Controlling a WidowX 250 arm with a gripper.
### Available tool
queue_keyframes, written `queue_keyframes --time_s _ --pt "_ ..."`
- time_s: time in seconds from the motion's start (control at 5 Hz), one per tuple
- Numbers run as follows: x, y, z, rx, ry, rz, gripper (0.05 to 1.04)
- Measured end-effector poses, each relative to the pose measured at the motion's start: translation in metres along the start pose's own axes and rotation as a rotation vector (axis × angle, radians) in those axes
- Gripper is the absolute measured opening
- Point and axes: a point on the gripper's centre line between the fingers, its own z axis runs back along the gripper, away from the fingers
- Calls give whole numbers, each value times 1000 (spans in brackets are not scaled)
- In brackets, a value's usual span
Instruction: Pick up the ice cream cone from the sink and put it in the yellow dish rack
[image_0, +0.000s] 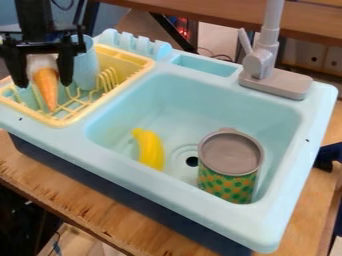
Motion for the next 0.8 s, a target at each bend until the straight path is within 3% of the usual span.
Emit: queue_keyframes --time_s 0.8 --pt "27 -3 -41 0 45 16 817"
